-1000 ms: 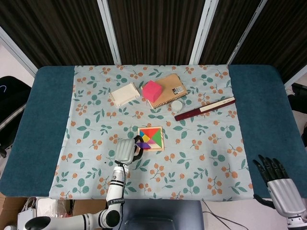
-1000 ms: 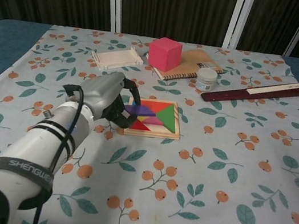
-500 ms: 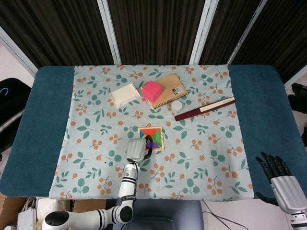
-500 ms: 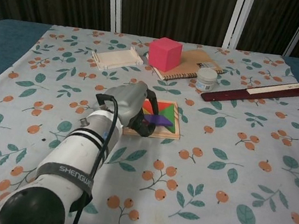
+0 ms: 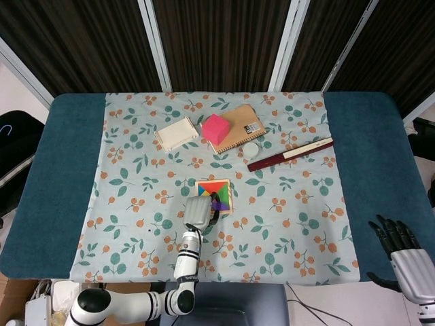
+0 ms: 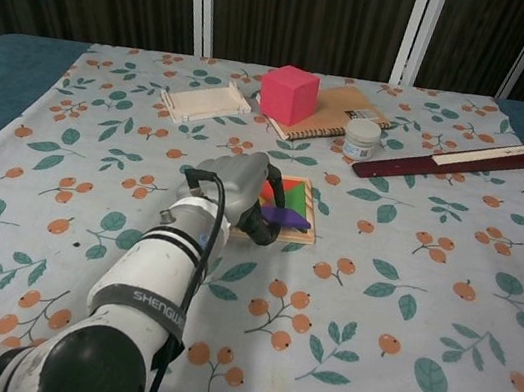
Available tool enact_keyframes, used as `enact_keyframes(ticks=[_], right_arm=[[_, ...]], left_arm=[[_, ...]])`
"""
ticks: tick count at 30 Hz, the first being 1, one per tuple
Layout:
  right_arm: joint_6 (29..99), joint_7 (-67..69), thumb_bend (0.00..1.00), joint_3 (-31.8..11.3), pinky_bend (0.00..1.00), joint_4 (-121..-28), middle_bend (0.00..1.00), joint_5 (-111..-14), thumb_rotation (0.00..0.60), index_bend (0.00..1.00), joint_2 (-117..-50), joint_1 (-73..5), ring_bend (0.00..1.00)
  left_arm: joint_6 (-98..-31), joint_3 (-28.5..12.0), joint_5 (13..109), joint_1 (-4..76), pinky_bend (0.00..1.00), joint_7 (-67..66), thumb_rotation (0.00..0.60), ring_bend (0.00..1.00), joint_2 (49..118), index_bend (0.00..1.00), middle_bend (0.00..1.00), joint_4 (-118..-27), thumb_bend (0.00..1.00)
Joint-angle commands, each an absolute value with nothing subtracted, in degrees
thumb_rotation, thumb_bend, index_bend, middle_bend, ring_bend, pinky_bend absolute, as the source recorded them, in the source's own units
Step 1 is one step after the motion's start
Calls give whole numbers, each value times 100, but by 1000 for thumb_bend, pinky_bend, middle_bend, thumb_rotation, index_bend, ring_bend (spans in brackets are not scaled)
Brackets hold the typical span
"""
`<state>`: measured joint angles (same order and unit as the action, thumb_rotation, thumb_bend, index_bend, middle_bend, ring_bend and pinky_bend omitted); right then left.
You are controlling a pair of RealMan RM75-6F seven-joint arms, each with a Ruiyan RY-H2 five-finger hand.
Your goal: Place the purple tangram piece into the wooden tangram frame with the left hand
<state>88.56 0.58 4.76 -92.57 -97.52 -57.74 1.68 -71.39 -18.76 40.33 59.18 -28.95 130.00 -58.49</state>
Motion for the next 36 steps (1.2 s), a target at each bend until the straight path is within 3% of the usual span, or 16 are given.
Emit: enact_keyframes(ticks=[1, 13, 26, 29, 31, 33, 34, 35, 36], right_arm=[[8867, 72, 121, 479, 0, -9254, 0, -9757, 600, 0, -5764, 174, 0], [8905, 125, 121, 480, 0, -9238, 0, -9762, 600, 0, -5756, 194, 0], [8941, 106, 121, 491, 0, -9235, 0, -9794, 600, 0, -5753, 217, 0], [8993, 60, 122, 495, 0, -9206, 0, -9839, 600, 0, -5770, 236, 0], [9004, 44, 121, 502, 0, -9202, 0, -9858, 600, 0, -5780, 243, 0], [9021, 10, 121, 495, 0, -9210, 0, -9862, 600, 0, -5800, 251, 0], [9022, -16, 121, 492, 0, -9214, 0, -9862, 600, 0, -5814, 252, 0], [9018, -52, 121, 489, 0, -9221, 0, -9861, 600, 0, -5832, 253, 0], [9011, -86, 121, 487, 0, -9227, 0, -9862, 600, 0, -5846, 252, 0]], left_arm=[[-7237, -1774, 3901, 6048, 1000, -2808, 600, 1000, 13000, 544, 1000, -5801, 394], [-7323, -1552, 3623, 6265, 1000, -2622, 600, 1000, 13000, 316, 1000, -5683, 390], [-7569, -1419, 4051, 6099, 1000, -2443, 600, 1000, 13000, 340, 1000, -5966, 388], [-7791, -1044, 4803, 5805, 1000, -2111, 600, 1000, 12679, 339, 1000, -6508, 389], [-8093, -547, 5408, 5436, 1000, -1899, 600, 998, 12096, 320, 970, -7338, 391], [-8389, 128, 6013, 5020, 975, -1706, 600, 903, 11295, 289, 844, -8263, 392], [-8514, 437, 6271, 4852, 860, -1633, 600, 749, 10936, 264, 701, -8589, 392], [-8621, 740, 6533, 4692, 781, -1494, 600, 664, 10586, 253, 636, -8869, 391], [-8690, 933, 6702, 4588, 624, -1386, 600, 531, 10359, 234, 530, -9019, 392]])
